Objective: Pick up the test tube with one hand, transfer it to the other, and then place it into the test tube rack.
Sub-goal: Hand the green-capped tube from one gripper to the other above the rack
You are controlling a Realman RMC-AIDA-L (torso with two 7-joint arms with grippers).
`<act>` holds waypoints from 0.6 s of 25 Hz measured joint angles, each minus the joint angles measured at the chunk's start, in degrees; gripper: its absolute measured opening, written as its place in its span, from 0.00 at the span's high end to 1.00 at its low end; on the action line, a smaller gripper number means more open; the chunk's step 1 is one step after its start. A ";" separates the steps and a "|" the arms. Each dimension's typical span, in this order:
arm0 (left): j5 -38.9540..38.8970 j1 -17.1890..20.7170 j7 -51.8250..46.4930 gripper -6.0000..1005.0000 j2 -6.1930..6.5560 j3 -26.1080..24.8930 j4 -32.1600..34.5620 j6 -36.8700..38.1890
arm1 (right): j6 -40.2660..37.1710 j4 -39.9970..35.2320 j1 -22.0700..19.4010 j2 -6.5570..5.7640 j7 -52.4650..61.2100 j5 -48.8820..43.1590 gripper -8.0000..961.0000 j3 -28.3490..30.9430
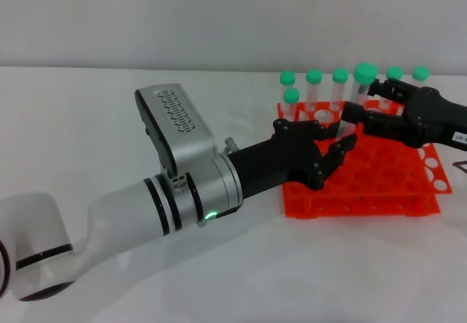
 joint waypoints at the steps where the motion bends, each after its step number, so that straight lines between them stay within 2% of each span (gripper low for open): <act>1: -0.13 -0.08 0.04 0.79 0.00 -0.02 -0.02 -0.29 | 0.29 -0.16 0.04 0.41 -0.21 0.08 0.12 0.86; 10: -0.23 -0.24 0.08 0.79 0.06 -0.09 0.00 -1.30 | 1.49 -0.21 0.04 1.39 -0.87 -0.09 0.18 2.57; 15: -0.14 -0.58 0.08 0.79 0.12 -0.09 -0.06 -1.39 | 2.42 -0.68 0.03 1.96 -1.41 -0.12 0.37 2.57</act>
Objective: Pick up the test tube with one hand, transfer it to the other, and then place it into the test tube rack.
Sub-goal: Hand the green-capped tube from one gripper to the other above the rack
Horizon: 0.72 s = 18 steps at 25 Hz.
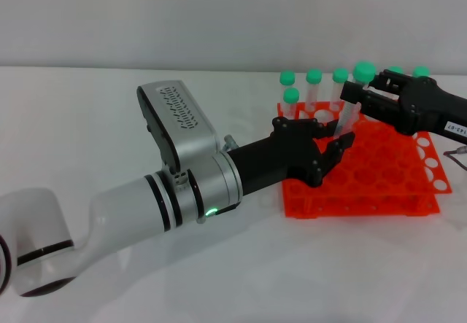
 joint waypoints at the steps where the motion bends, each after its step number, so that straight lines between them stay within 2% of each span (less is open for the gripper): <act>1: 0.05 -0.02 0.00 0.79 0.02 0.00 0.00 0.00 | 0.08 -0.07 0.00 0.08 -0.01 0.00 0.41 0.00; 6: 0.11 -0.05 0.00 0.79 0.07 0.00 -0.62 0.00 | 0.15 -0.21 0.00 0.46 -1.23 -0.01 0.51 0.00; 12: 0.14 0.09 0.01 0.79 0.06 0.01 -0.81 0.01 | 0.10 -0.41 0.00 0.48 -2.29 -0.04 0.72 -0.17; 18: 0.13 0.22 0.03 0.79 -0.01 0.00 -1.20 0.06 | -0.31 -0.41 0.03 0.42 -2.39 -0.10 0.77 -0.15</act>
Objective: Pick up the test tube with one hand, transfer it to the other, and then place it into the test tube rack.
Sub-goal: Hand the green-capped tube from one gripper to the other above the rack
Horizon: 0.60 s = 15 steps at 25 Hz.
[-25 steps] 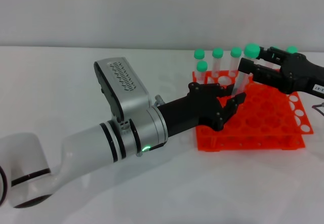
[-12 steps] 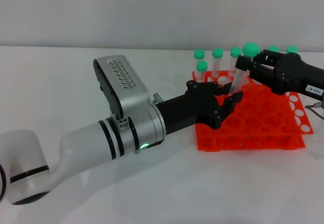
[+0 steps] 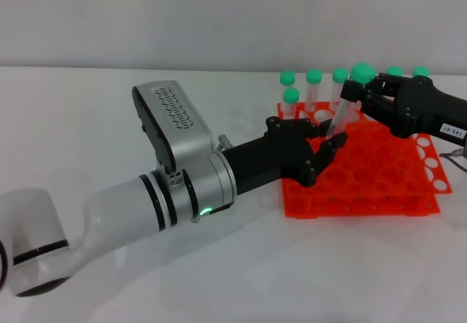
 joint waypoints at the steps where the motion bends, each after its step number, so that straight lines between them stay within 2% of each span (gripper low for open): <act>1: 0.00 0.04 0.00 0.79 0.00 0.00 -0.02 0.00 | -0.01 0.00 0.00 0.00 0.00 0.00 0.78 0.00; 12: -0.31 0.06 0.66 0.79 -0.21 -0.04 0.57 -2.52 | -0.49 0.03 -0.28 0.16 0.00 0.09 0.78 0.15; 15: -0.56 0.46 1.60 0.79 -0.32 -1.73 1.55 -4.07 | -0.51 0.03 -0.40 0.16 -0.09 0.29 0.77 0.22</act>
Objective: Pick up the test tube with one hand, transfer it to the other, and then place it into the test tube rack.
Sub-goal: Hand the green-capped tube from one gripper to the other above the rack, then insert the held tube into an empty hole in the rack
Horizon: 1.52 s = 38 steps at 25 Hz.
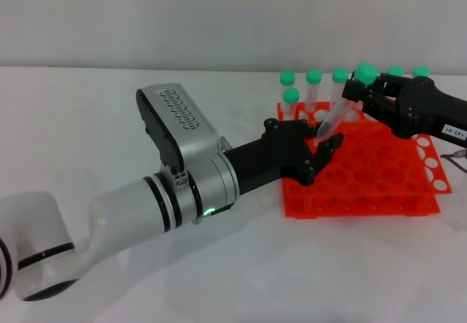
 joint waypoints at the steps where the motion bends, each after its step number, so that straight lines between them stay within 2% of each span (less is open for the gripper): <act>1: 0.00 0.00 0.00 0.79 0.00 0.00 0.00 0.00 | 0.00 0.00 -0.07 0.01 -0.08 0.03 0.77 0.13; 2: -0.05 0.41 1.16 0.79 -0.04 -0.92 0.87 -0.92 | 0.00 0.00 -0.15 0.00 -0.19 0.03 0.77 0.41; 7: -0.16 1.75 4.95 0.61 -0.05 -3.07 3.57 -3.30 | 0.00 -0.03 -0.18 -0.02 -0.99 0.05 0.77 1.56; 14: -0.19 5.21 12.33 0.47 -0.20 -6.64 6.87 -4.19 | 0.18 -0.75 -0.19 0.05 -2.39 0.15 0.76 3.63; 20: -0.21 11.91 19.19 0.34 -0.16 -13.77 10.26 -3.20 | 1.55 -1.02 0.13 -0.04 -2.85 0.14 0.76 4.72; 24: -0.21 14.62 19.93 0.22 -0.14 -16.26 10.78 -1.56 | 4.54 -2.19 0.25 0.29 -3.57 0.06 0.76 4.71; 25: -0.24 16.92 20.09 0.19 -0.08 -17.99 10.83 0.92 | 5.41 -2.51 0.28 0.47 -3.70 -0.03 0.75 4.71; 29: -0.46 19.97 22.02 0.12 -0.04 -19.26 10.43 5.28 | 8.06 -2.97 0.89 1.25 -4.53 -0.18 0.75 4.58; 31: -1.45 21.14 24.12 0.12 0.04 -19.34 10.09 7.17 | 9.08 -2.98 1.26 1.56 -5.05 -0.22 0.75 4.35; 34: -5.67 23.01 28.25 0.12 0.11 -19.38 9.58 9.25 | 10.80 -2.99 1.83 2.21 -5.63 -0.67 0.75 4.10; 35: -9.31 24.43 30.19 0.12 0.15 -19.40 8.95 10.69 | 12.07 -3.00 2.26 2.85 -5.98 -1.15 0.75 3.85; 38: -12.37 25.40 30.76 0.12 0.19 -19.41 7.89 11.98 | 13.31 -2.99 2.75 3.38 -6.66 -1.27 0.74 3.18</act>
